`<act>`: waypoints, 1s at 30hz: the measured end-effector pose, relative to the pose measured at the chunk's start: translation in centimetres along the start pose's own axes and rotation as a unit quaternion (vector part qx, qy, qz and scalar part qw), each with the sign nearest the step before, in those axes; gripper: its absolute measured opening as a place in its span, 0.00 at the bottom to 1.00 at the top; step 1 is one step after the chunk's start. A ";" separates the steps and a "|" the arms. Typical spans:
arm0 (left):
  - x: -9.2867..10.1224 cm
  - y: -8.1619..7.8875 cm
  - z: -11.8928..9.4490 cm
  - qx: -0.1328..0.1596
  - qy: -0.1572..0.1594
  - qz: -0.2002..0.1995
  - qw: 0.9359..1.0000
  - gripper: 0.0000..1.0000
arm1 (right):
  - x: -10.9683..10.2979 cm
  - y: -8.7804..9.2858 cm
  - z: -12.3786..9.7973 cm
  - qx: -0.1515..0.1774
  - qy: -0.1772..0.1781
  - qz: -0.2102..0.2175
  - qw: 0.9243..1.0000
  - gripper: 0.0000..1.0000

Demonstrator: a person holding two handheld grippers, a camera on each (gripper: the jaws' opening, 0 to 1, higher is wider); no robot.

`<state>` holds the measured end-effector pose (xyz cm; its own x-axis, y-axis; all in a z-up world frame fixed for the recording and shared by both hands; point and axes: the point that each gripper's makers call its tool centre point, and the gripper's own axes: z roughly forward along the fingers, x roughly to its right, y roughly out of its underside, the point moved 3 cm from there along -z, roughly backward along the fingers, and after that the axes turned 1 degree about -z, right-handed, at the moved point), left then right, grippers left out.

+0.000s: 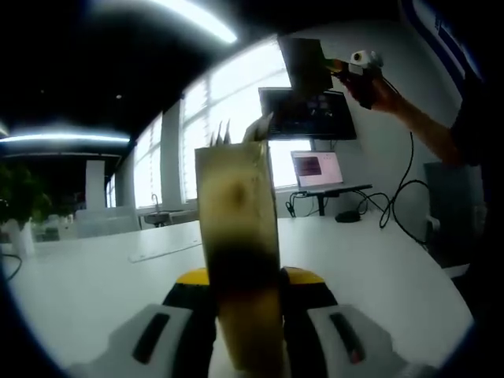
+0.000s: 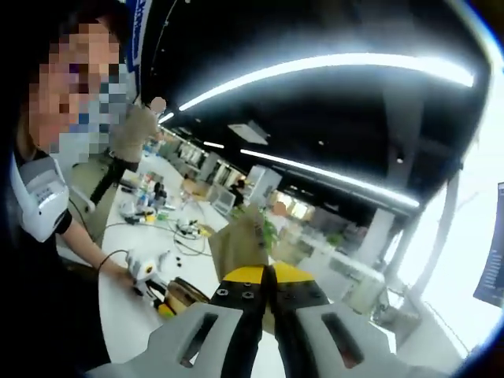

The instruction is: Extract single mask from mask box in order stack masks on table

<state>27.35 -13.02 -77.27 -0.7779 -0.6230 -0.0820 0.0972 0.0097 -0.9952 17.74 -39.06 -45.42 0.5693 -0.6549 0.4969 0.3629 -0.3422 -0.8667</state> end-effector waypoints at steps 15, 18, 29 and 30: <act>0.0 0.0 0.1 -0.001 -0.002 0.003 1.000 0.34 | 1.3 1.8 -4.1 -0.085 0.085 -0.061 0.991 0.00; 0.0 0.0 0.1 -0.002 -0.002 0.004 1.000 0.34 | 0.3 4.7 -2.9 -0.093 0.083 -0.061 0.990 0.00; 0.1 0.2 0.2 -0.004 0.001 0.001 1.000 0.34 | -4.0 14.7 2.8 -0.123 0.075 -0.081 0.986 0.00; 0.1 0.2 0.2 -0.005 0.001 0.001 1.000 0.34 | -4.0 15.1 3.0 -0.130 0.078 -0.087 0.985 0.00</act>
<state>27.39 -13.20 -77.44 -0.7784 -0.6220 -0.0850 0.0935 0.0189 -0.9954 23.12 -39.58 -60.41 0.3869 -0.6600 0.6440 0.2324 -0.6060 -0.7608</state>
